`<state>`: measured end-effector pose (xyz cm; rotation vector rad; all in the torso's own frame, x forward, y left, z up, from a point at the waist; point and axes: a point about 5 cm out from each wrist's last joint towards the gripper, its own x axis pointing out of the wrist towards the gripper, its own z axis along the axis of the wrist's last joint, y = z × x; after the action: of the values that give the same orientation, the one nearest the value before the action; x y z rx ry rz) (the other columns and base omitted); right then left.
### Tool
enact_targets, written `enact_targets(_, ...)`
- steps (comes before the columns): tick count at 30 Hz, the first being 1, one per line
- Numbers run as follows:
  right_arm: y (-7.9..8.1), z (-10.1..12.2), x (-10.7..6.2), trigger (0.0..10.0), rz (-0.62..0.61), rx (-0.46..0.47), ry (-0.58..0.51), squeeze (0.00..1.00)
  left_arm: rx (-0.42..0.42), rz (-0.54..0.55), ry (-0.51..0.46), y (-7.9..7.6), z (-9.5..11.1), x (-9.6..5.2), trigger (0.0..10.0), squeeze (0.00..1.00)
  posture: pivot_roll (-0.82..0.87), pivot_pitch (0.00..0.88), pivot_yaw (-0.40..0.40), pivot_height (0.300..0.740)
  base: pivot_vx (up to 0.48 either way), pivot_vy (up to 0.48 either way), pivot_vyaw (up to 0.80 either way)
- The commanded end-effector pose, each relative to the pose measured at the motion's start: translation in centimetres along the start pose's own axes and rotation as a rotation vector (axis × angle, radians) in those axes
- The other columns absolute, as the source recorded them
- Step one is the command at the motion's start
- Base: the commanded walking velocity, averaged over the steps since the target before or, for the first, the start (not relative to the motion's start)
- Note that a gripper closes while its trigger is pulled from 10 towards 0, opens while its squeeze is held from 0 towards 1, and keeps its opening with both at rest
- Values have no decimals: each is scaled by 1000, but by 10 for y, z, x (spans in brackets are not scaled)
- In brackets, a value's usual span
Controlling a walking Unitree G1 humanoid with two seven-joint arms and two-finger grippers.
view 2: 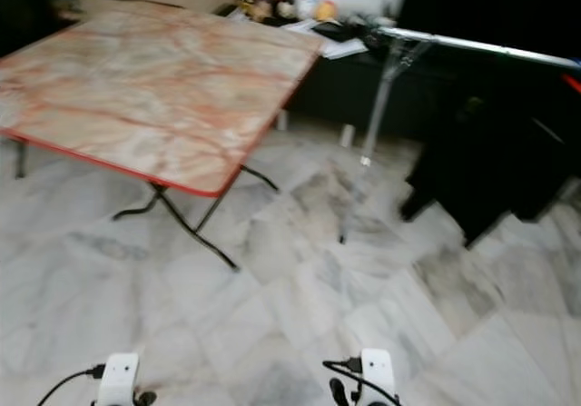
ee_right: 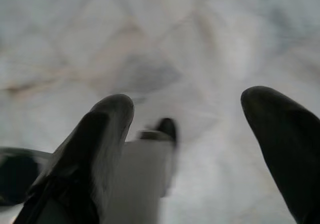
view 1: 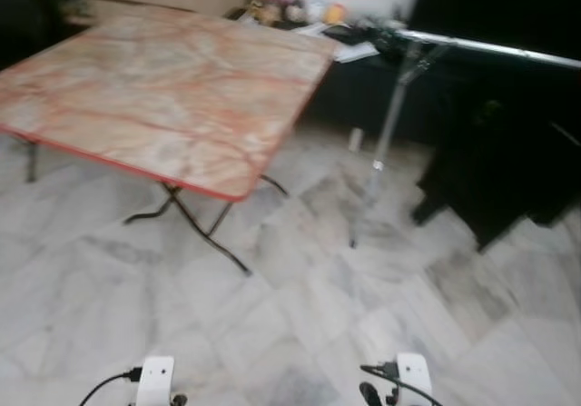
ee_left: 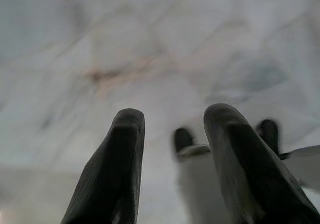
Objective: Hang hanger
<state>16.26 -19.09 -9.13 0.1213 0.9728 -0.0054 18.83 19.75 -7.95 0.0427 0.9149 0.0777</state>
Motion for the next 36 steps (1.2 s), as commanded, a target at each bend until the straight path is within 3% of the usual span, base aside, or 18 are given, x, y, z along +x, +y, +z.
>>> enact_targets(1,5,1,1,10000,12,2,-3,0,13,11,28,6,-8,-2,10000,0,-62,0,-56,740,0,0,-725)
enact_targets(13,5,1,1,10000,11,3,-5,0,23,3,28,4,-9,-2,10000,0,-64,0,-57,740,0,0,-725)
enact_targets(21,4,4,1,10000,9,13,-25,0,27,3,29,3,-9,-2,10000,0,-62,0,-59,740,0,0,0)
enact_targets(30,4,4,1,10000,-2,36,-23,0,24,4,30,3,-10,-2,10000,0,-66,0,-59,740,0,-253,0)
enact_targets(36,2,5,1,10000,-9,36,-23,0,29,-5,35,0,-10,-2,10000,0,-80,0,-50,740,0,-260,-752)
